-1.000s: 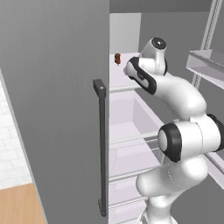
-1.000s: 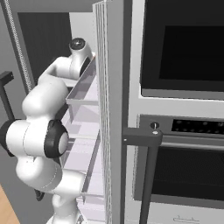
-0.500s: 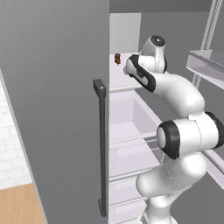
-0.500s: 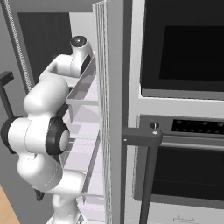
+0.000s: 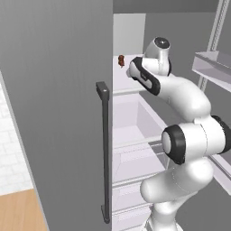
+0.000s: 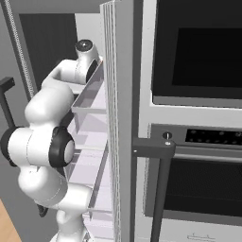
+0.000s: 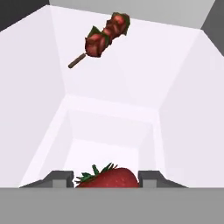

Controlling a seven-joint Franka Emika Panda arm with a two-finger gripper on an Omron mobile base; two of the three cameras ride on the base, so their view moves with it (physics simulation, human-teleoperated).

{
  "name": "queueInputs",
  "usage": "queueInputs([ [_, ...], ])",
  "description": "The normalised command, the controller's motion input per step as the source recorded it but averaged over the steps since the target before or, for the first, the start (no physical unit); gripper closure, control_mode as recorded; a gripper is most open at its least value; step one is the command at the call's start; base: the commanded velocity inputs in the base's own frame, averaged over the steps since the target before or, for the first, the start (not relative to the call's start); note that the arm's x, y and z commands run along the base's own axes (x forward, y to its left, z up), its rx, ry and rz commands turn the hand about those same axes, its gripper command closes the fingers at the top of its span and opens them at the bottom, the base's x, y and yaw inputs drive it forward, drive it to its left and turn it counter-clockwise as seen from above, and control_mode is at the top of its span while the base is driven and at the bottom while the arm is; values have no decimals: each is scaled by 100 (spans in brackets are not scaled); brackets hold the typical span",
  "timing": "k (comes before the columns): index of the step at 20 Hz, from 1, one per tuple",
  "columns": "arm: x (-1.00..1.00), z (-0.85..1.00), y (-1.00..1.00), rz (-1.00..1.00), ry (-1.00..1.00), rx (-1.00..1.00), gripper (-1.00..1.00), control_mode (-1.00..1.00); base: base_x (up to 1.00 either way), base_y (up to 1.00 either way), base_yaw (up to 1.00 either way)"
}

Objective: Take the strawberry from the fridge and place it on top of the pancake, located on the dining counter.

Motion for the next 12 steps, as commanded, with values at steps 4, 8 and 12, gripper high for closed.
queueInputs([
  [4, -21, -2, 6, -7, -9, 0, 100, -100, 0, 0, 0],
  [8, -36, 1, 6, -23, -31, 3, 100, -100, 0, 0, 0],
  [12, -75, 4, 1, -27, -25, 21, 100, -100, 0, 0, 0],
])
